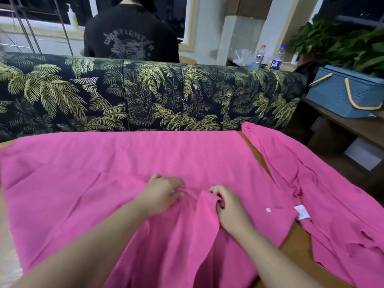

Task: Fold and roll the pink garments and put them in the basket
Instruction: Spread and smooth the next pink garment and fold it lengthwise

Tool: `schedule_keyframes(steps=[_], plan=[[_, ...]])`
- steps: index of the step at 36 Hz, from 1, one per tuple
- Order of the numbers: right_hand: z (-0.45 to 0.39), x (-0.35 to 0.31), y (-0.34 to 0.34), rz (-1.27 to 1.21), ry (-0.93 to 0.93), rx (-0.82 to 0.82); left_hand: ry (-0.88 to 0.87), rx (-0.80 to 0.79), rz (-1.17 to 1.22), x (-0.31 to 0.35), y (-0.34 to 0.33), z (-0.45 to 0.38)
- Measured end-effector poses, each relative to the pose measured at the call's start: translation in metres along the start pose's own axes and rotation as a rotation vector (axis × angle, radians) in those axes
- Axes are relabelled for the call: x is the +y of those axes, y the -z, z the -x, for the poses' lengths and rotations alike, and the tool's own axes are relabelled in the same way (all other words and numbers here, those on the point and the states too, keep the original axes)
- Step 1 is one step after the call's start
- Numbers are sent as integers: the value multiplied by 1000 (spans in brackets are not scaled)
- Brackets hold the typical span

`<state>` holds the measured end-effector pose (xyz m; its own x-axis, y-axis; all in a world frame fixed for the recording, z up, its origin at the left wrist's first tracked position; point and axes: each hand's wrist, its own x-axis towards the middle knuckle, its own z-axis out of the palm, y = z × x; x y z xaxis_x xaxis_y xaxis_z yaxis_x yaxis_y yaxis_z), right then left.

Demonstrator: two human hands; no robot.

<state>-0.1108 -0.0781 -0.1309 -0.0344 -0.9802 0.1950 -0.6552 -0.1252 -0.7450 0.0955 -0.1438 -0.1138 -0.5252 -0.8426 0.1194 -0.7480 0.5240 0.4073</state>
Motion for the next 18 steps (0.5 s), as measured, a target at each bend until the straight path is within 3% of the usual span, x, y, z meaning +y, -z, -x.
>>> schedule_keyframes(steps=[3,5,6,8,12,18], plan=[[-1,2,0,-47,-36,-56,262,404,296,-15,16,4],[-3,-3,-1,170,48,-183,402,675,341,-37,30,-1],[-4,-6,-2,312,106,-234,456,729,309,-49,37,-4],[-6,-11,-5,492,154,-267,537,689,133,-76,48,-8],[-18,-16,-13,496,83,-128,536,437,-191,-126,41,1],[-79,-43,-9,540,-103,95,498,253,-153,-154,29,11]])
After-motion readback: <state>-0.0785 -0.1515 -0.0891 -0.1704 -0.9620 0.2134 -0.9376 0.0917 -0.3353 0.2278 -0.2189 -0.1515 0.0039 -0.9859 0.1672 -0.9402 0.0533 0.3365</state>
